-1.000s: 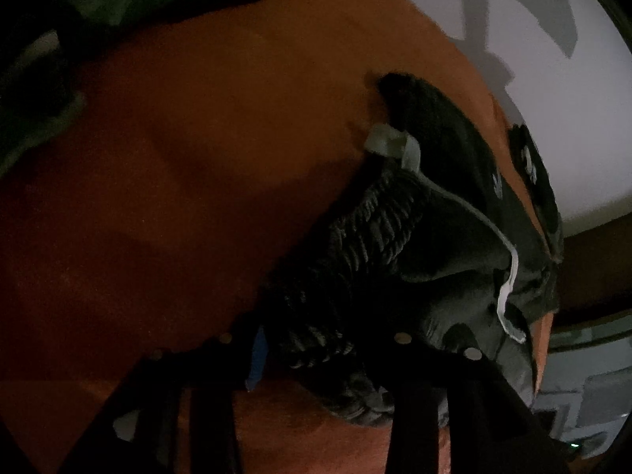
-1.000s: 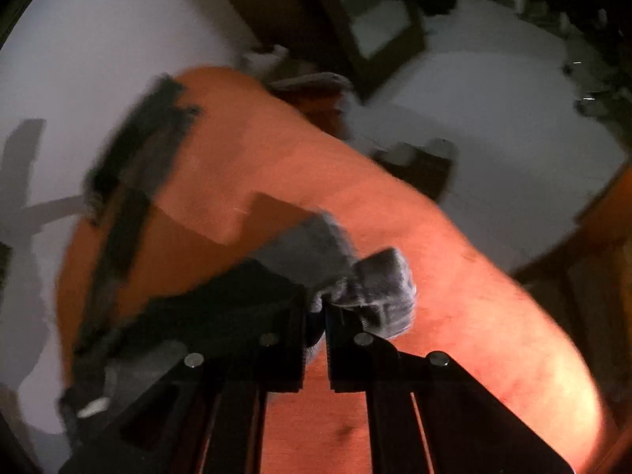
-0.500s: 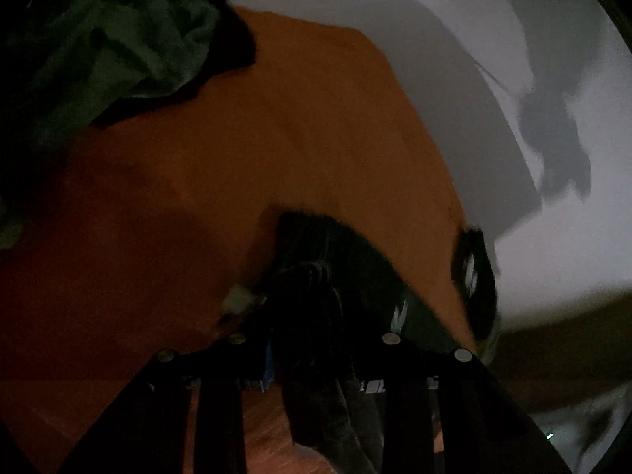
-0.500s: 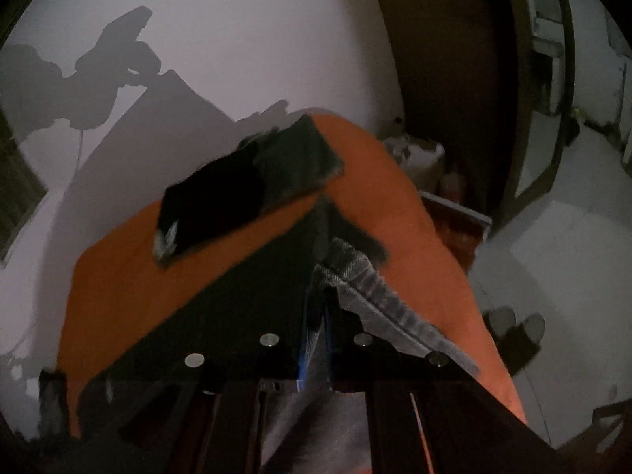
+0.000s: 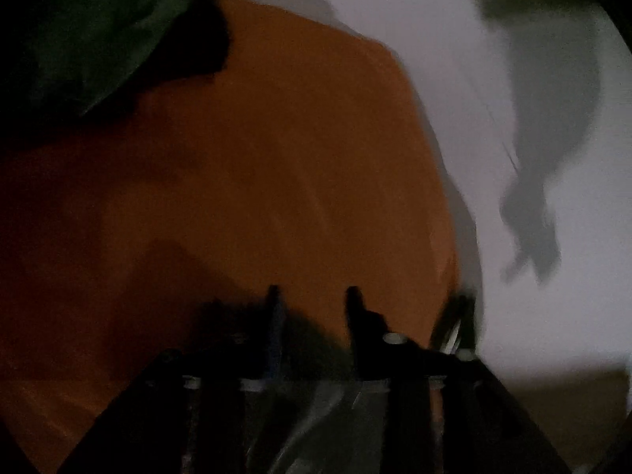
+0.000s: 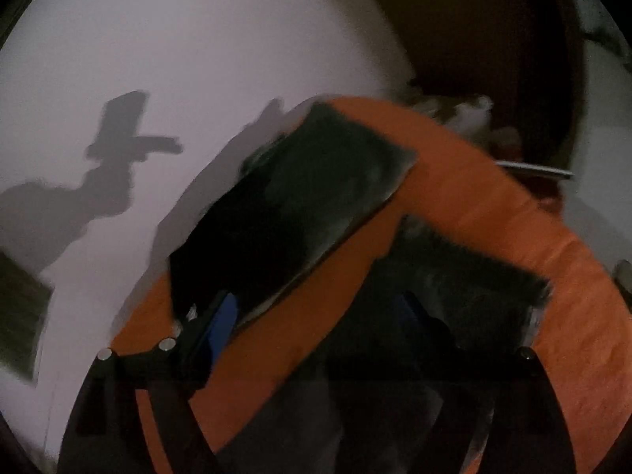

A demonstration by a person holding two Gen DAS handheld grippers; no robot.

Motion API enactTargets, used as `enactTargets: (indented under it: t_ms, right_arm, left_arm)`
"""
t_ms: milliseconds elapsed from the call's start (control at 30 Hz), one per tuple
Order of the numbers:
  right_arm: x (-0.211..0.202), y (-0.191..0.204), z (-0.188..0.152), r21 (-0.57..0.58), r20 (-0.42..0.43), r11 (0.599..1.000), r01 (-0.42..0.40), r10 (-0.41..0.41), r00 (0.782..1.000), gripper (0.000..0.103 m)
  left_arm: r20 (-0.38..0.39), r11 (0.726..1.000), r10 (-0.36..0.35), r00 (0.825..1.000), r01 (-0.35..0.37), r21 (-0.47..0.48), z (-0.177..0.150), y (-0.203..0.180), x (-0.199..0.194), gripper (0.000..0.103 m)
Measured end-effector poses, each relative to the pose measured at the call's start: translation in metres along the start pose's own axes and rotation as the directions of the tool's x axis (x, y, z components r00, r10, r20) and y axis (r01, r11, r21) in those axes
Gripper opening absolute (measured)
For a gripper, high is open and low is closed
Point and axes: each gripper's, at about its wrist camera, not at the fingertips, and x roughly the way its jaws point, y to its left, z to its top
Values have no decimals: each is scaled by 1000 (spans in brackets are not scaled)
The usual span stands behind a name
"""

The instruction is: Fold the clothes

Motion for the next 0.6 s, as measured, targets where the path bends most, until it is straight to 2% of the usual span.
enactTargets:
  t_ms: [33,67,133,200,300,367,400,467,600]
  right_arm:
    - [-1,-11,-13,-21,-26,1000,12,-12,1000,82]
    - [-2,-21,-26,-42,-53,999,23,-25,998,82]
    - [-4,-43,-53,-85,-104,995,44,-53,993,82]
    - [-5,-77,-77,-58,-138,997,51,-58,989,82]
    - [2,-134,-101,72,-162,997,-24,35,986,82]
    - [8,-152,-105,123,-138,991,-57,74,988,82]
    - [12,-154,-102,130,-115,989,-76,91,989,82]
    - [21,-154,-93,127,-68,986,-104,113,991,82]
    - [45,-143,-70,93,-21,993,-70,73,997,82]
  left_arm:
    - [-12,995,22,1000,-21,100,-16,-6,-11,69]
    - [-9,984,43,999,-41,173,-31,-7,-18,72]
    - [-2,945,110,994,-104,309,-68,0,-28,72]
    - [-8,926,133,991,-122,357,-99,17,-31,72]
    - [-103,935,144,984,-102,338,-149,61,-22,72]
    - [-141,947,152,978,-103,304,-162,80,-11,72]
    - [-124,955,156,980,-117,272,-163,88,-4,72]
    - [-41,977,135,990,-126,171,-161,101,4,72]
    - [36,991,108,994,-110,77,-152,103,18,72]
